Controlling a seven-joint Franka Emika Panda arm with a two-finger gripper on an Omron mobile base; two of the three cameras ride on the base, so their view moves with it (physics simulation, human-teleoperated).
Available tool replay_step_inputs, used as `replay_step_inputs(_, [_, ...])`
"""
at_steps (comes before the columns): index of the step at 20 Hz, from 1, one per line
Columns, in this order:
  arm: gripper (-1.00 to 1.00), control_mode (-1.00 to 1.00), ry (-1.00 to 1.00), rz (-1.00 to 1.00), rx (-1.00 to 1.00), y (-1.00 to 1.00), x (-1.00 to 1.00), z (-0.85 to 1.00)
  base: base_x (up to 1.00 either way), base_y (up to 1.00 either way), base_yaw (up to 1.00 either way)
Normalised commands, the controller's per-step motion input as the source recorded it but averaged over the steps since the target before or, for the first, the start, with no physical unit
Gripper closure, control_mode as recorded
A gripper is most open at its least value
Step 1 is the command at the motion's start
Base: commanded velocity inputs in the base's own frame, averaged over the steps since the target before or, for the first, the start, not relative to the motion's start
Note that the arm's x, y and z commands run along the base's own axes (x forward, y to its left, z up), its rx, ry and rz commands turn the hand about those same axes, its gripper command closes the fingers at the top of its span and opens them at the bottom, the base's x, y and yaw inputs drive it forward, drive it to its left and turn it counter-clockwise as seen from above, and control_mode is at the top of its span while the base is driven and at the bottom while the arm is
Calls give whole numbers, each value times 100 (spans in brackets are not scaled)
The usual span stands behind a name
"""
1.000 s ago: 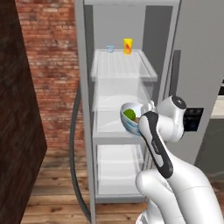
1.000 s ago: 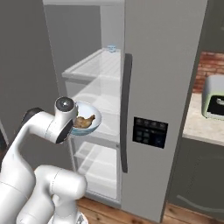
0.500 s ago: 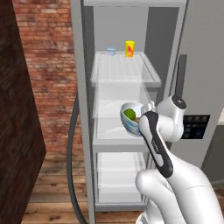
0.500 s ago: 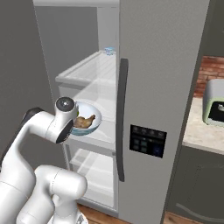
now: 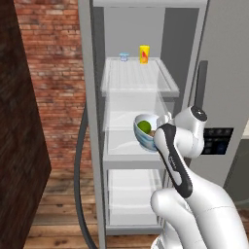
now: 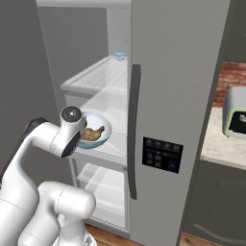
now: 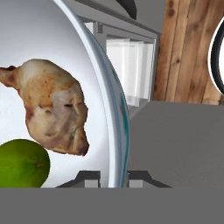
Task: Pick the chicken drumstick and lime from their plates and place them in the bowl. Then put the bowl in the fridge.
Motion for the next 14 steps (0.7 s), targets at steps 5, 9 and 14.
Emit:
replay_step_inputs(5, [100, 100, 0, 0, 0, 0, 0, 0, 0, 0, 0])
replay_step_inputs(9, [100, 100, 0, 0, 0, 0, 0, 0, 0, 0, 0])
replay_step_inputs(14, [100, -100, 0, 0, 0, 0, 0, 0, 0, 0, 0])
